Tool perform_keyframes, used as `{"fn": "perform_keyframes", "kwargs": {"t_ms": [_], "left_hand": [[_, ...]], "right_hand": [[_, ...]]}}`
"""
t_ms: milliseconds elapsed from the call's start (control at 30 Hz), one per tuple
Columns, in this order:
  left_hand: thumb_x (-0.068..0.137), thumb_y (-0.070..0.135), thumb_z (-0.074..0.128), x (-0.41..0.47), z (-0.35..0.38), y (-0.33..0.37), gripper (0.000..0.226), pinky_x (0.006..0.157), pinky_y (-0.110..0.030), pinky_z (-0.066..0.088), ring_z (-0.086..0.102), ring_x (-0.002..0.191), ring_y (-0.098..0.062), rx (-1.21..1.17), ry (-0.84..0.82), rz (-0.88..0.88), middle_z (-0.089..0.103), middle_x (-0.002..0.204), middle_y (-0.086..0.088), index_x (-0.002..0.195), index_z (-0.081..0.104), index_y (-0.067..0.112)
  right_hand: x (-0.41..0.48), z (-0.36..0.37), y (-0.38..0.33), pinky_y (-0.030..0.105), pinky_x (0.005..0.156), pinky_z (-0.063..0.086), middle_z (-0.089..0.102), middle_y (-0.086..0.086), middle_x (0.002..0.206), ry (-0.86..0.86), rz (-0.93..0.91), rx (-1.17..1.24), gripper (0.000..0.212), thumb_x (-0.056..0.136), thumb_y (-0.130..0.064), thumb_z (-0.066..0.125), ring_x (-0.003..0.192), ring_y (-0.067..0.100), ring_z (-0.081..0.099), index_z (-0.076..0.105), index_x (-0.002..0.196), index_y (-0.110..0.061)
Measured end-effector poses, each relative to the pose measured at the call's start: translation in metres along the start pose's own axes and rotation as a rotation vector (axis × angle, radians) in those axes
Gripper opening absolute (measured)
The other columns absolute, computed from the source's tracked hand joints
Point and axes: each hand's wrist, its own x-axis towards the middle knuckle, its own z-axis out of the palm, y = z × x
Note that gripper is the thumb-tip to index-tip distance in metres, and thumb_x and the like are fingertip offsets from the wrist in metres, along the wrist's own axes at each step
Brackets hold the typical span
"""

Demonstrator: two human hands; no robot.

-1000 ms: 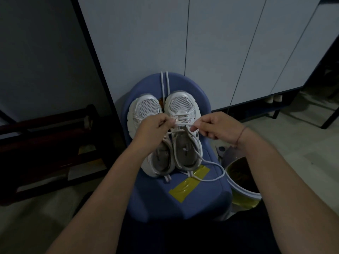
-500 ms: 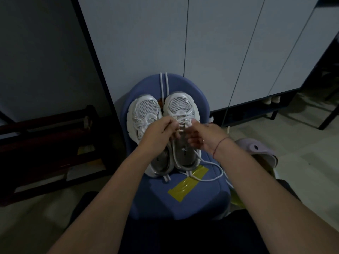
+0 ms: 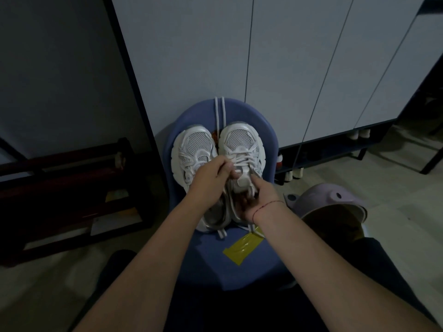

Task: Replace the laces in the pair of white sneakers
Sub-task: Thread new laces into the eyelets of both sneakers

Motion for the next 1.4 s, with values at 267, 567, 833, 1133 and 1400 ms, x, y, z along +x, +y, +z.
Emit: {"fn": "perform_keyframes", "kwargs": {"t_ms": [267, 567, 833, 1133, 1400], "left_hand": [[0.095, 0.018, 0.062, 0.003, 0.001, -0.002, 0.016, 0.08, -0.008, 0.045, 0.065, 0.081, -0.001, 0.025, 0.08, -0.011, 0.072, 0.078, 0.009, 0.102, 0.075, 0.014], [0.091, 0.013, 0.066, 0.011, 0.002, -0.004, 0.018, 0.064, -0.008, 0.045, 0.058, 0.058, 0.002, 0.065, 0.148, -0.071, 0.066, 0.066, 0.006, 0.105, 0.076, 0.015], [0.088, 0.016, 0.071, 0.014, -0.002, -0.007, 0.007, 0.068, -0.024, 0.051, 0.061, 0.061, -0.009, 0.033, 0.118, -0.091, 0.066, 0.063, 0.001, 0.094, 0.074, 0.015], [0.09, 0.014, 0.067, 0.017, -0.001, -0.001, 0.009, 0.065, -0.01, 0.041, 0.056, 0.065, -0.001, 0.172, 0.101, 0.025, 0.061, 0.069, 0.014, 0.096, 0.074, 0.011], [0.086, 0.015, 0.072, 0.021, 0.016, -0.003, 0.014, 0.089, -0.029, 0.046, 0.06, 0.098, -0.021, 0.148, 0.158, 0.035, 0.066, 0.098, -0.005, 0.099, 0.076, 0.008]], "right_hand": [[0.005, 0.0, -0.002, 0.04, 0.07, 0.048, 0.063, 0.018, 0.095, -0.081, -0.08, 0.008, 0.031, 0.098, -0.023, 0.047, 0.085, 0.031, 0.06, 0.055, 0.118, -0.001], [0.009, -0.006, -0.017, 0.043, 0.086, 0.045, 0.059, 0.018, 0.12, -0.079, -0.11, 0.049, 0.029, 0.099, -0.012, 0.045, 0.083, 0.028, 0.059, 0.053, 0.125, -0.003], [0.007, -0.005, -0.019, 0.042, 0.083, 0.045, 0.06, 0.015, 0.091, -0.078, -0.082, 0.0, 0.013, 0.098, -0.011, 0.046, 0.079, 0.026, 0.059, 0.056, 0.093, -0.005], [0.002, -0.005, -0.018, 0.038, 0.065, 0.053, 0.059, 0.013, 0.085, -0.097, -0.081, -0.039, 0.014, 0.098, -0.012, 0.046, 0.075, 0.025, 0.058, 0.056, 0.091, -0.005], [0.003, -0.004, -0.015, 0.033, 0.044, 0.054, 0.06, 0.015, 0.084, -0.08, -0.096, -0.032, 0.015, 0.098, -0.012, 0.047, 0.076, 0.026, 0.058, 0.057, 0.092, -0.004]]}}
